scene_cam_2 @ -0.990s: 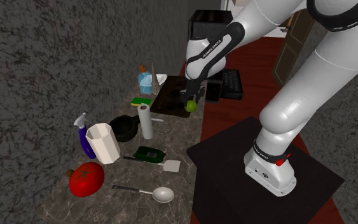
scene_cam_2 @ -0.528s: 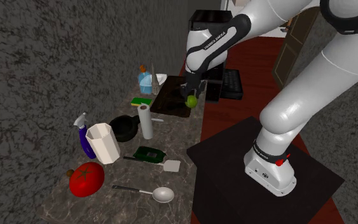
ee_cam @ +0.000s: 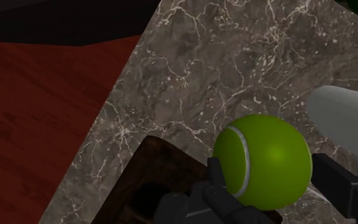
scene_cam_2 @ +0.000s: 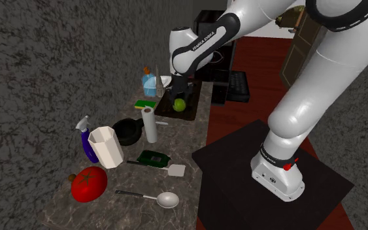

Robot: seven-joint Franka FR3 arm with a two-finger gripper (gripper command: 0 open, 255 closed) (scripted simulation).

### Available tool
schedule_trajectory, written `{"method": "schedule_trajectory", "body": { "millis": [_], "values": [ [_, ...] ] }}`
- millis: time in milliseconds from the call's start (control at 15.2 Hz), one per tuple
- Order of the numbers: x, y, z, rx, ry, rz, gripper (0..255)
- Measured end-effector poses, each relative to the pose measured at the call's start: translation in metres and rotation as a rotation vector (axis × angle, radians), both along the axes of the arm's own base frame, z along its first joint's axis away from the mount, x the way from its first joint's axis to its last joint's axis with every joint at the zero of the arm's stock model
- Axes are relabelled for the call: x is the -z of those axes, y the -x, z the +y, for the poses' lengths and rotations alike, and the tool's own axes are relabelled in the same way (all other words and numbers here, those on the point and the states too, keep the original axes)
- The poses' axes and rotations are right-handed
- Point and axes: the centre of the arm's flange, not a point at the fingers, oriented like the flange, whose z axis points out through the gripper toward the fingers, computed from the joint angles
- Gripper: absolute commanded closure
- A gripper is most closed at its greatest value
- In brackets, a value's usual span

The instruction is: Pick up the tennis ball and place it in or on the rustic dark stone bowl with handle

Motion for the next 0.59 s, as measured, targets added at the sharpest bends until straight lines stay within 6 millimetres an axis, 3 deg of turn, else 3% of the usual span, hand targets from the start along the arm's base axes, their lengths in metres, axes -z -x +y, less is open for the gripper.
{"method": "schedule_trajectory", "body": {
  "millis": [594],
  "values": [
    [-0.003, -0.041, 0.107, 0.000, 0.000, 0.001, 255]
  ]
}}
